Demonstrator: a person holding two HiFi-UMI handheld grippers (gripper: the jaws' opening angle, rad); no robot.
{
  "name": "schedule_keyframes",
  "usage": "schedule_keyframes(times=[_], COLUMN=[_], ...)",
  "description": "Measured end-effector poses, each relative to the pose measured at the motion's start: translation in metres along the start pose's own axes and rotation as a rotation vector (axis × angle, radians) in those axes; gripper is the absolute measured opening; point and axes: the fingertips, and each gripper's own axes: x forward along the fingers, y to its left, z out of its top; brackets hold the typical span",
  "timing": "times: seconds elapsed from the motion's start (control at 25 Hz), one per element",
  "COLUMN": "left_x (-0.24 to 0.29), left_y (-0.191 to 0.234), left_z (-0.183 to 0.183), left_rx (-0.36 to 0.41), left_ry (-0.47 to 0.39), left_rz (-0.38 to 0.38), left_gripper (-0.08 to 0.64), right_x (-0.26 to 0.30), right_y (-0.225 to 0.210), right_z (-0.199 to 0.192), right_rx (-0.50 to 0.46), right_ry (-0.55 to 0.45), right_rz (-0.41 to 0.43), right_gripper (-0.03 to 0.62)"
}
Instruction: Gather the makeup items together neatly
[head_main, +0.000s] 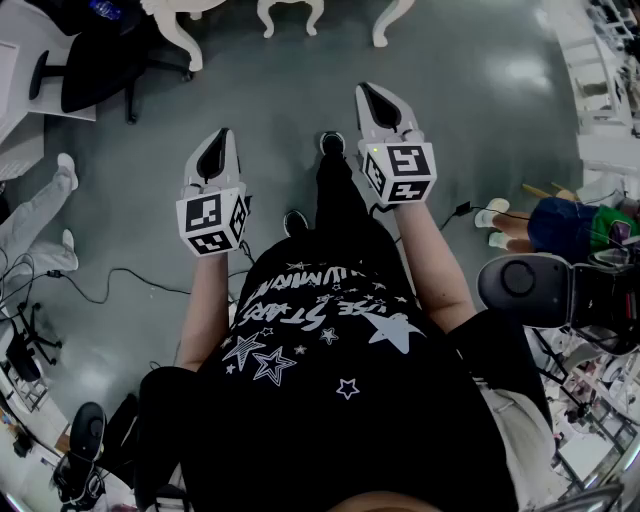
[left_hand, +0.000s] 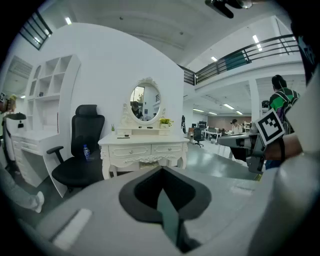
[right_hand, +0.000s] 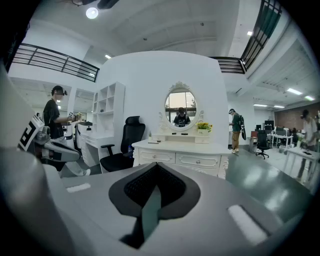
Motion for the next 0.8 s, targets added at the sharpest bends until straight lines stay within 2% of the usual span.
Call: schedule_keyframes(times=[0.28,0.48,0.72,0.8], left_x=[-0.021,-0.029,-0.016,-0.006], left_y=[-0.009,0.004,0.017,0.021], left_z=[0.004,0.003,0.012,0.013], left_rx=[-0.002,-0.011,-0.023,-0.025], left_ry=[-0.026,-0.027,-0.034,-0.027], left_rz=[0.011,0.025,0.031,0.033], left_gripper=[0.002,0.002,0.002,0.002], right_x=[-0.017,-0.017,-0.002,0.009], right_y=[0.011,0.02,0.006,0.001], right_z=[0.009,0.009,0.017,0.02], right_rx=[-0.016,-0.013,0.059,0.078], right_ry=[-0.022,-0.019,-0.034,-0.038], right_rz=[0.015,0.007,-0.027,-0.013], right_gripper=[0.028,0.028,0.029,0.031])
